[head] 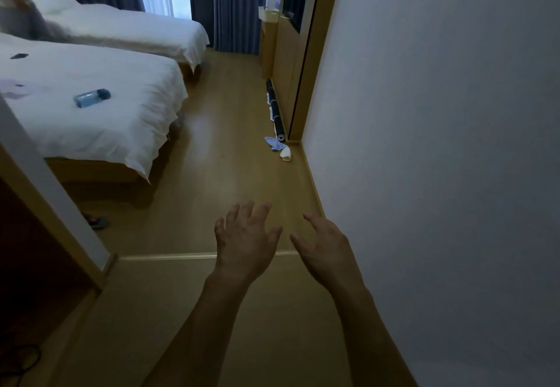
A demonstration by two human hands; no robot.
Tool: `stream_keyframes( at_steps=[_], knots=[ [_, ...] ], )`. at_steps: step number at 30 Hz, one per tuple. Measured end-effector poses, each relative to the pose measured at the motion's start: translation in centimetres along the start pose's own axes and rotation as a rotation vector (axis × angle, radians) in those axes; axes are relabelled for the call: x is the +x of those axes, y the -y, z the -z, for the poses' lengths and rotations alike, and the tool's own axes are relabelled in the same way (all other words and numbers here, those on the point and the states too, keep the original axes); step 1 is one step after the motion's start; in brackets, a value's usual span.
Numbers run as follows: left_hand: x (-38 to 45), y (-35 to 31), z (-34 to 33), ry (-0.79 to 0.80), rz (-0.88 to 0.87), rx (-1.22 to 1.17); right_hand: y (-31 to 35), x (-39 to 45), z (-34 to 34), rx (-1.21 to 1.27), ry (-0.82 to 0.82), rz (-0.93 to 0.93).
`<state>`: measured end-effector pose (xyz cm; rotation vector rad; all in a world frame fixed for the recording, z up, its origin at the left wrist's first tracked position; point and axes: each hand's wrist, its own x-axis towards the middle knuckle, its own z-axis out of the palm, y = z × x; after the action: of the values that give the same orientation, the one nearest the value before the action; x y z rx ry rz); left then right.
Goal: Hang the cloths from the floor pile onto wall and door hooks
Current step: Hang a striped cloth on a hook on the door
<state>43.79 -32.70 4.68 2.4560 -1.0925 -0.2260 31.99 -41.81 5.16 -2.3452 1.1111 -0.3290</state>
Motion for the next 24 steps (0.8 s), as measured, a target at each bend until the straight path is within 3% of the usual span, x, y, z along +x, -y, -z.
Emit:
stream_keyframes(
  at_steps=[16,24],
  knots=[
    [31.6,-2.9,-1.8,-0.053,0.128,0.107,-1.6,34.2,0.4,0.124,0.095,0.114],
    [43.0,-4.6,-4.4,-0.009,0.155,0.063,-3.3,47.3,0.0,0.123,0.135,0.101]
  ],
)
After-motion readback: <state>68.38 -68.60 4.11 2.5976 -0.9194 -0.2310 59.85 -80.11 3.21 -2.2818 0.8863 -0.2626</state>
